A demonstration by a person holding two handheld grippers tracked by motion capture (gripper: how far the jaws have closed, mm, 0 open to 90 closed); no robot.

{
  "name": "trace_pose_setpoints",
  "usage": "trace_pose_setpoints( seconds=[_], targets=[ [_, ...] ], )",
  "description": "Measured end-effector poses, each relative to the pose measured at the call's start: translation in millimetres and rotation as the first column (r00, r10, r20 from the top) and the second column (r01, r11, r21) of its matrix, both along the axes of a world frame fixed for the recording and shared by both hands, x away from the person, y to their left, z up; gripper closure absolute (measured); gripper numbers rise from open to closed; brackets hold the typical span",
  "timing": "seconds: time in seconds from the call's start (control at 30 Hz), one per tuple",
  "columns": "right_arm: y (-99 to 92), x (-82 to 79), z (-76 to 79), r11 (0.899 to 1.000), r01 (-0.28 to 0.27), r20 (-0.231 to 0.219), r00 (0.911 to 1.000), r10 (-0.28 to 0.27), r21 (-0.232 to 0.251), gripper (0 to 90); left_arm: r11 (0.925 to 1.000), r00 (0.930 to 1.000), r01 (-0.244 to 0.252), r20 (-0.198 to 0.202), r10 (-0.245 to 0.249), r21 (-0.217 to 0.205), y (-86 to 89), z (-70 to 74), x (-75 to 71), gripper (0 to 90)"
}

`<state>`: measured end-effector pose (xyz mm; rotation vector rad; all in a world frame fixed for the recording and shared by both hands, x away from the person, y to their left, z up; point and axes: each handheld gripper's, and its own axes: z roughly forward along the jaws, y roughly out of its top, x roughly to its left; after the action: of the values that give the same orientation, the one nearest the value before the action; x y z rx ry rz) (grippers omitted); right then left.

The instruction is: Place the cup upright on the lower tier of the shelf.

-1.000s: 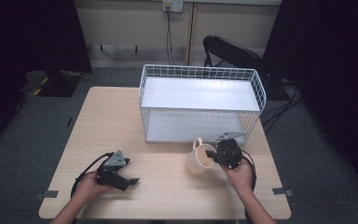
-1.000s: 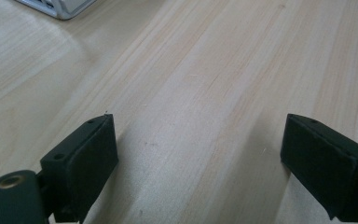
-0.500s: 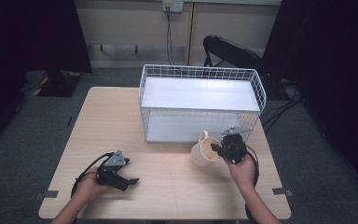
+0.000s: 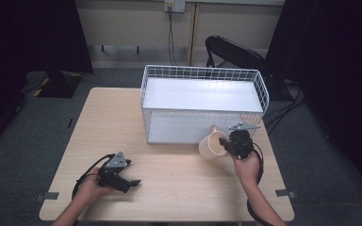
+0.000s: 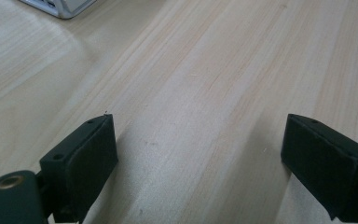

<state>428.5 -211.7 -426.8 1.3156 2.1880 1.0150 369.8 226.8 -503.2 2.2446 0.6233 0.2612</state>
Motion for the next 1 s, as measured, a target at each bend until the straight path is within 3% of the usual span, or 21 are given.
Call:
trace_pose_setpoints(
  seconds=[0.33,0.77,1.0],
  targets=[
    [5.8,6.8,-0.2,0.999,0.033,0.046,0.9984,-0.032,-0.018,83.3,1.0,1.0,0.0,0.0,0.0,-0.001,0.0,-0.1,0.0,10.0],
    [6.7,12.9,-4.3,0.994,0.102,0.116,0.9886,-0.096,-0.044,83.3,1.0,1.0,0.0,0.0,0.0,0.0,0.0,0.0,0.0,10.0],
    [4.3,16.2,-8.0,0.991,0.126,0.128,0.9846,-0.119,-0.048,83.3,1.0,1.0,0.0,0.0,0.0,0.0,0.0,0.0,0.0,10.0]
  ],
)
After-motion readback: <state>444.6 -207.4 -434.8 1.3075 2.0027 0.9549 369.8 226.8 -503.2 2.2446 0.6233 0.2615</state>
